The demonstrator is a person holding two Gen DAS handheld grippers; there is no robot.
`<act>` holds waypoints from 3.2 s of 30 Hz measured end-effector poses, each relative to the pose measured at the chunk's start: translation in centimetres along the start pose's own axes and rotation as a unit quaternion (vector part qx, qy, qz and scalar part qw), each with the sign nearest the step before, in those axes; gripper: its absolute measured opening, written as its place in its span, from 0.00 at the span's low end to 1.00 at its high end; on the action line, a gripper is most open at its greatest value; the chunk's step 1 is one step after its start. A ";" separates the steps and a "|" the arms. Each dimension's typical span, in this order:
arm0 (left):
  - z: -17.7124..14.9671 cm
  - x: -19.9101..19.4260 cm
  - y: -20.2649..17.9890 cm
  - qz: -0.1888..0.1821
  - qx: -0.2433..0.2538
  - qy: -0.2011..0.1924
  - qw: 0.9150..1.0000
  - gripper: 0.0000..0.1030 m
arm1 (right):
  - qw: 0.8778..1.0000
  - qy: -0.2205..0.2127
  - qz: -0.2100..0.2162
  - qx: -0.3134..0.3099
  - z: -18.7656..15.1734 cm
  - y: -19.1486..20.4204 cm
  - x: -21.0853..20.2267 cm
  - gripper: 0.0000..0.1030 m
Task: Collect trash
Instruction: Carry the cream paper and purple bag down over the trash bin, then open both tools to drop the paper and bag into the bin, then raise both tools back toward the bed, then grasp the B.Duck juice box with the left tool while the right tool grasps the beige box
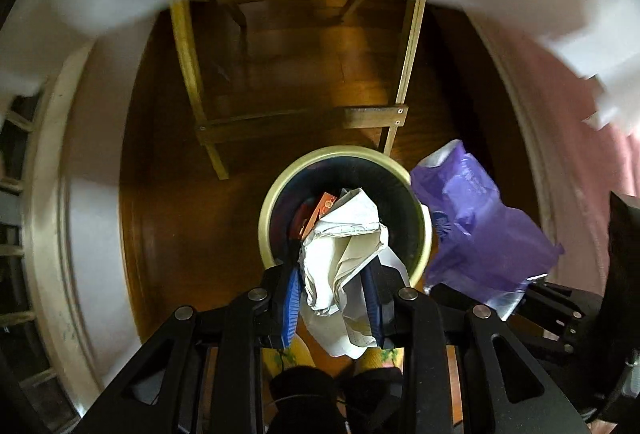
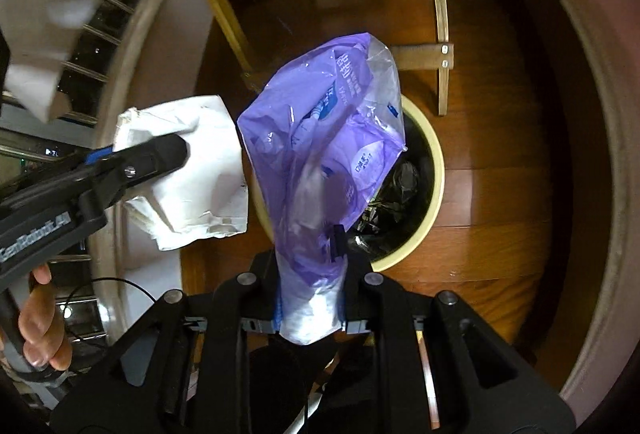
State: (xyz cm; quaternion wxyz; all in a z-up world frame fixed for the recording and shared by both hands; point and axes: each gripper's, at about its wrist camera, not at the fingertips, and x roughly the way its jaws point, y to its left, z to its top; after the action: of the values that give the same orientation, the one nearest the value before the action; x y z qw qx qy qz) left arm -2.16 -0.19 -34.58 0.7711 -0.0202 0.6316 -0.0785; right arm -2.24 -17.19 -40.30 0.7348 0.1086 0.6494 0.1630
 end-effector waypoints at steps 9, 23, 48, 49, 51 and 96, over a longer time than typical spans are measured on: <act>1.8 6.7 0.9 0.004 0.016 0.016 1.000 0.67 | 1.000 0.006 -0.023 0.015 1.3 -2.3 6.6 0.45; 2.0 1.6 2.3 0.013 0.015 -0.022 1.000 0.81 | 0.998 -0.025 -0.041 0.028 2.6 0.1 1.5 0.56; 5.6 -34.2 -1.6 0.011 0.091 -0.148 0.985 0.80 | 0.982 -0.187 -0.031 0.024 3.0 14.3 -33.9 0.60; 5.8 -35.5 -1.7 0.008 0.093 -0.154 0.984 0.80 | 0.980 -0.197 -0.034 0.020 3.1 15.0 -35.4 0.60; 6.3 -37.8 -1.8 0.003 0.095 -0.165 0.982 0.80 | 0.976 -0.216 -0.040 0.015 3.0 16.2 -38.0 0.60; 51.1 -27.4 -8.8 0.043 -0.090 -0.159 0.982 0.80 | 0.965 -0.174 -0.092 -0.173 54.1 -3.9 -35.4 0.60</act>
State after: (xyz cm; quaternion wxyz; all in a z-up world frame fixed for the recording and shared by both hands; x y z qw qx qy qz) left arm 41.74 -8.39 3.45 0.8596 -0.0746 0.5053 0.0163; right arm 48.07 -31.40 -1.99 0.8560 -0.0532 0.4804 0.1833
